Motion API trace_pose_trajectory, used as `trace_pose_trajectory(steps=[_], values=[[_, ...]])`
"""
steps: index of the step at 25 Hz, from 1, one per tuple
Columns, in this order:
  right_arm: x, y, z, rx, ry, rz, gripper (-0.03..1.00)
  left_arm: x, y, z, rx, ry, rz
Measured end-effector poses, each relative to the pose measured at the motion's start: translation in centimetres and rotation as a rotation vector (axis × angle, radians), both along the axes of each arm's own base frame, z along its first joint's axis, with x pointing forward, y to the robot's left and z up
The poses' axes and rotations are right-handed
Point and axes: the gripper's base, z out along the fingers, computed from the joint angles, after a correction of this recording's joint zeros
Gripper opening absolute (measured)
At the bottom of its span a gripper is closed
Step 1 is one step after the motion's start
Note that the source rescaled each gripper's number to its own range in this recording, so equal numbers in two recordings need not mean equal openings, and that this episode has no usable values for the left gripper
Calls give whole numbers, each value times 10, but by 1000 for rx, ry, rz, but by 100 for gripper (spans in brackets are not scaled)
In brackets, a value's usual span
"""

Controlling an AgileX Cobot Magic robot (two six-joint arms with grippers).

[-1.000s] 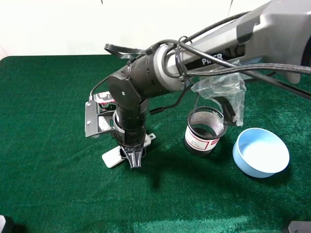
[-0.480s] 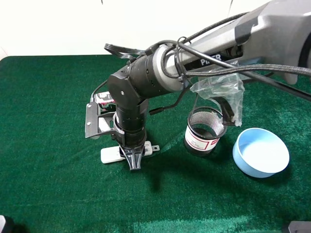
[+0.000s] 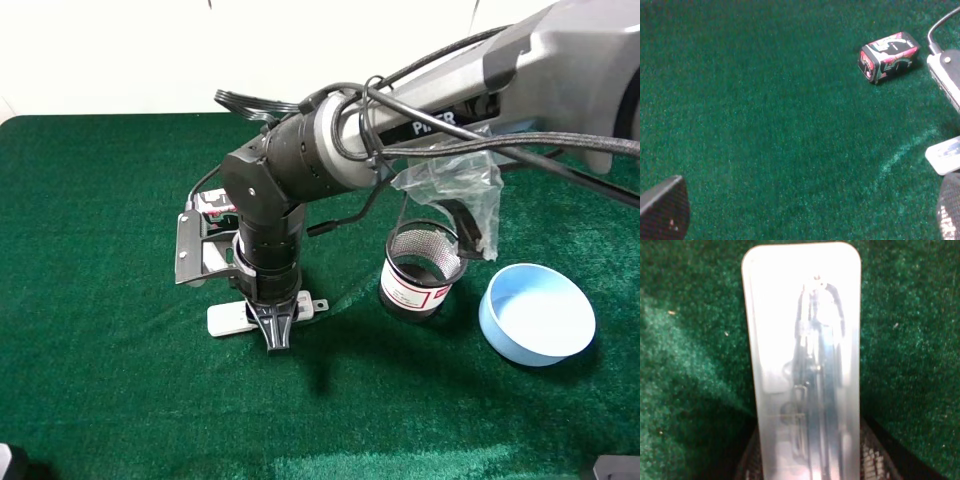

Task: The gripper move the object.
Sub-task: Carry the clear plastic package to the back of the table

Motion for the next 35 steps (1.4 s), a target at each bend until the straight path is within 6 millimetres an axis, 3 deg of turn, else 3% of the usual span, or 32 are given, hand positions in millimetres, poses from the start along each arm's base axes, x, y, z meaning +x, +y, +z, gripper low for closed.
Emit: trace_pose_trajectory(steps=[7, 10, 22, 29, 35], values=[[4, 3, 8, -25, 15, 3, 1, 0, 0, 0, 0, 0, 0], [15, 7, 22, -23, 14, -8, 1, 0, 0, 0, 0, 0, 0], [79, 7, 85, 43, -57, -98, 1, 0, 0, 0, 0, 0, 0], [130, -10, 126, 148, -153, -202, 1, 0, 0, 0, 0, 0, 0], [162, -21, 128, 175, -194, -261, 1, 0, 0, 0, 0, 0, 0]])
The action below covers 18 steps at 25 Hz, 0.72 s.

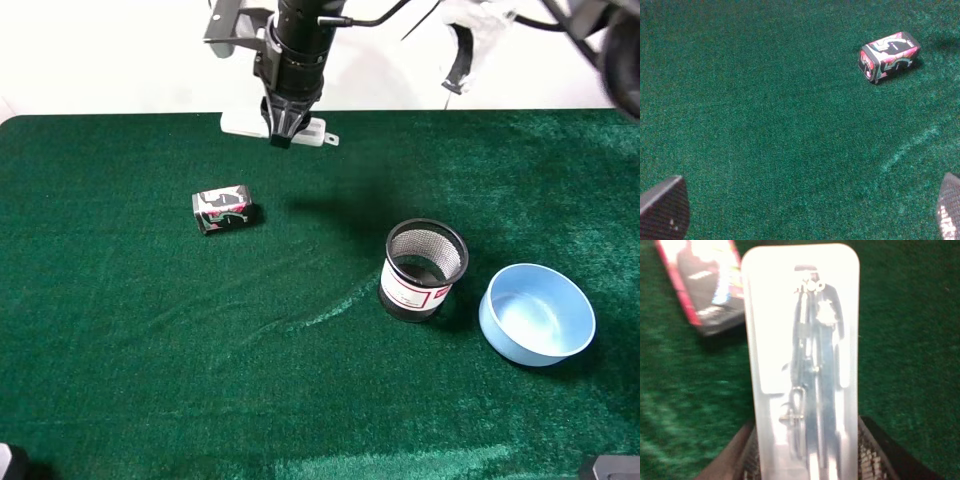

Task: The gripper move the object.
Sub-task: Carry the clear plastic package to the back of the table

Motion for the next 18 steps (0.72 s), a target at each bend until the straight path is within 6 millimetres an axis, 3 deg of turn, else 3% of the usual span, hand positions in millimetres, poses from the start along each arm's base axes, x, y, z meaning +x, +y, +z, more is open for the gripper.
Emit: trace_pose_trajectory(steps=[9, 18], values=[[49, -22, -52, -50, -15, -79, 1, 0, 0, 0, 0, 0, 0], [70, -41, -81, -63, -19, -124, 1, 0, 0, 0, 0, 0, 0]])
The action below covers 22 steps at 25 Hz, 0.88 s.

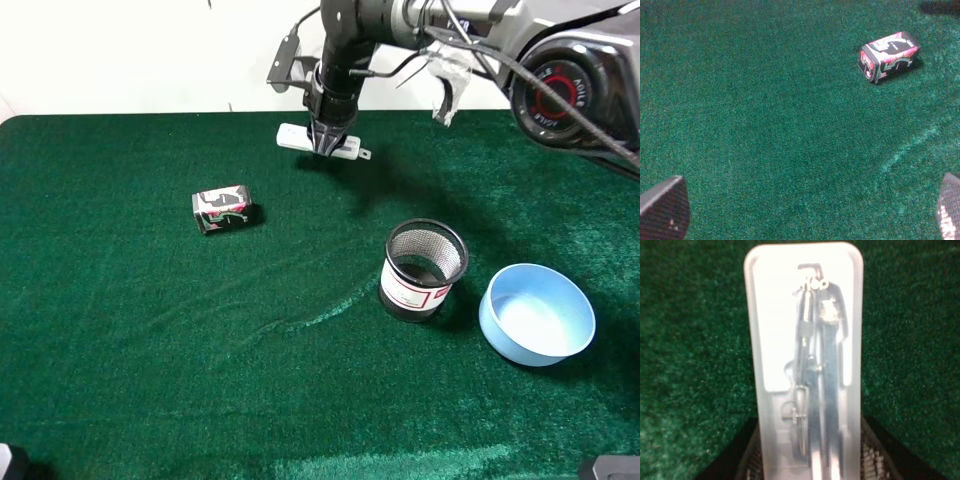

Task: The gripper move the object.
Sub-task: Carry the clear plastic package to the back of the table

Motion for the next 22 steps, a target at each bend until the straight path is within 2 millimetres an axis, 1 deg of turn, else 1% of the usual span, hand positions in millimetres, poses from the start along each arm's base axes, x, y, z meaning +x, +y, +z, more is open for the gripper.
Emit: trace_pose_trajectory(steps=[11, 22], values=[[1, 1, -34, -21, 33, -1, 0, 0, 0, 0, 0, 0, 0], [1, 1, -35, -13, 38, -4, 0, 0, 0, 0, 0, 1, 0]])
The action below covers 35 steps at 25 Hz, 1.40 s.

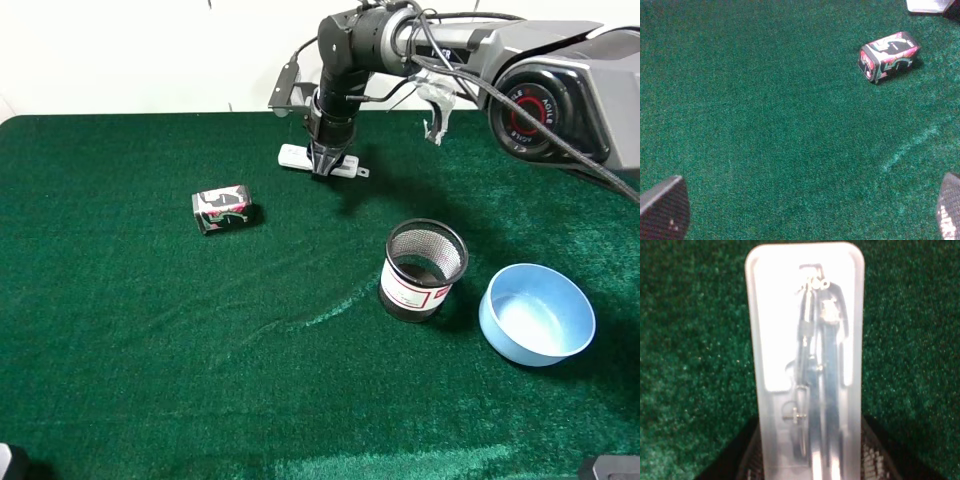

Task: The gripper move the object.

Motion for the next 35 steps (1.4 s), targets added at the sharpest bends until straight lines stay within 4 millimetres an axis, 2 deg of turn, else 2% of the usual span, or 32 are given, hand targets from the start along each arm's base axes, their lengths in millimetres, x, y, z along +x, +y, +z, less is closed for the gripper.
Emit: trace_pose_trajectory(steps=[7, 8, 13, 18, 19, 21, 23, 24, 28, 35], values=[[0, 0, 0, 8, 5, -5, 0, 0, 0, 0, 0, 0, 0], [0, 0, 0, 8, 5, -5, 4, 0, 0, 0, 0, 0, 0], [0, 0, 0, 7, 6, -5, 36, 0, 0, 0, 0, 0, 0], [-1, 0, 6, 7, 5, -5, 85, 0, 0, 0, 0, 0, 0], [-1, -1, 7, 6, 7, -5, 91, 0, 0, 0, 0, 0, 0], [-1, -1, 14, 11, 0, -5, 96, 0, 0, 0, 0, 0, 0], [-2, -1, 28, 22, -13, -10, 98, 0, 0, 0, 0, 0, 0], [-4, -2, 45, 42, -9, -46, 99, 0, 0, 0, 0, 0, 0], [-12, -7, 86, 83, 13, -170, 100, 0, 0, 0, 0, 0, 0], [-38, -27, 169, 112, 6, -327, 100, 0, 0, 0, 0, 0, 0]])
